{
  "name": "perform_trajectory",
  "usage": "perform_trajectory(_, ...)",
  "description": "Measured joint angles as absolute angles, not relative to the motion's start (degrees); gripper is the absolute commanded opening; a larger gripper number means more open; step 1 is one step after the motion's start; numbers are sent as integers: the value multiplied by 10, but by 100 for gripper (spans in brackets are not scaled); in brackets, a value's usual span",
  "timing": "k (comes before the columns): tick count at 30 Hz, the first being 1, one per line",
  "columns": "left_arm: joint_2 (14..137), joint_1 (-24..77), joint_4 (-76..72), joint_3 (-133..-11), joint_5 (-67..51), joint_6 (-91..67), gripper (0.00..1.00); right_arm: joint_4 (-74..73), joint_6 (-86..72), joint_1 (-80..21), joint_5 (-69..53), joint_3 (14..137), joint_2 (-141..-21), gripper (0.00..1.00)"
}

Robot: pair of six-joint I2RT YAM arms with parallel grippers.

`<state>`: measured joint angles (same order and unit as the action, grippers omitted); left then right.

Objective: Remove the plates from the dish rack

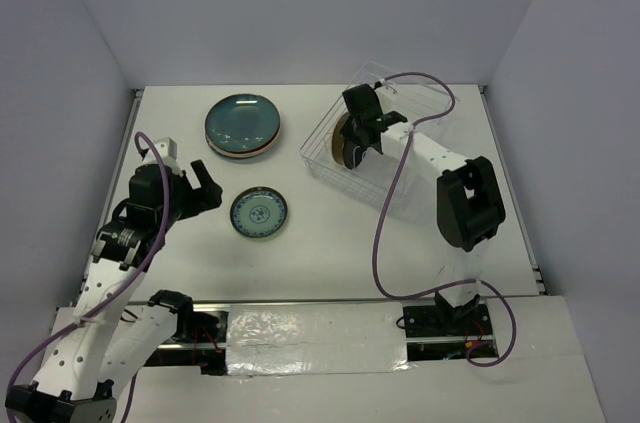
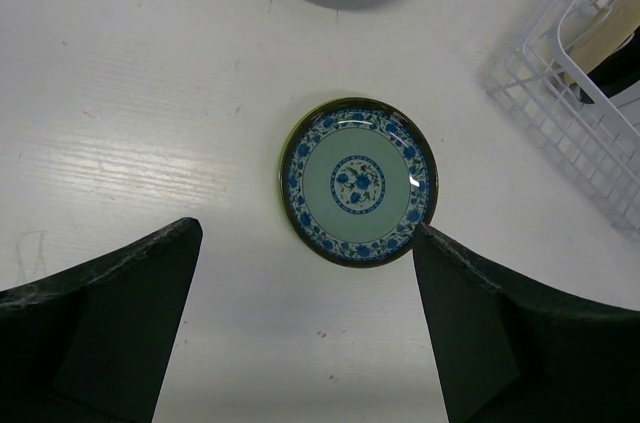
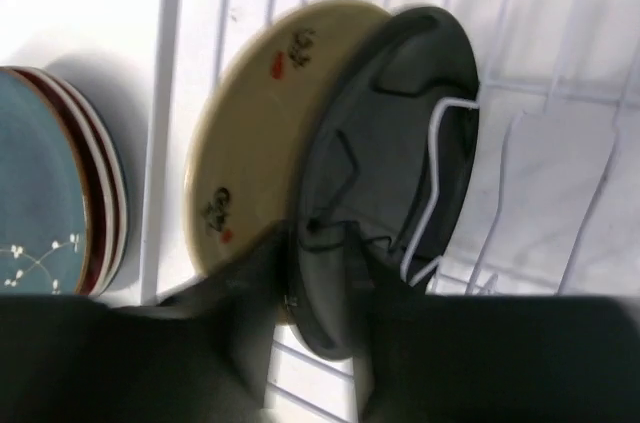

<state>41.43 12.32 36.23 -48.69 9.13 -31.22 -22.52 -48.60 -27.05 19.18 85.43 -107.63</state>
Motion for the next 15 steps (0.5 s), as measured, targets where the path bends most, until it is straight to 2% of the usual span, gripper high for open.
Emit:
perform_trajectory(2,412,123,361,-487,89,-312,99,-214,-483,-267,187,855,-1076,12)
perform_trajectory(4,413,123,360,-487,87,-312,99,-209,-483,-264,190,855,-1075,12)
perform_trajectory(5,414,123,360,-487,86,-312,100,-208,-485,-263,189,854,-1072,4)
perform_trajectory(15,415,123,360,-486,83,-312,99,-206,-479,-261,182,840,-1049,0)
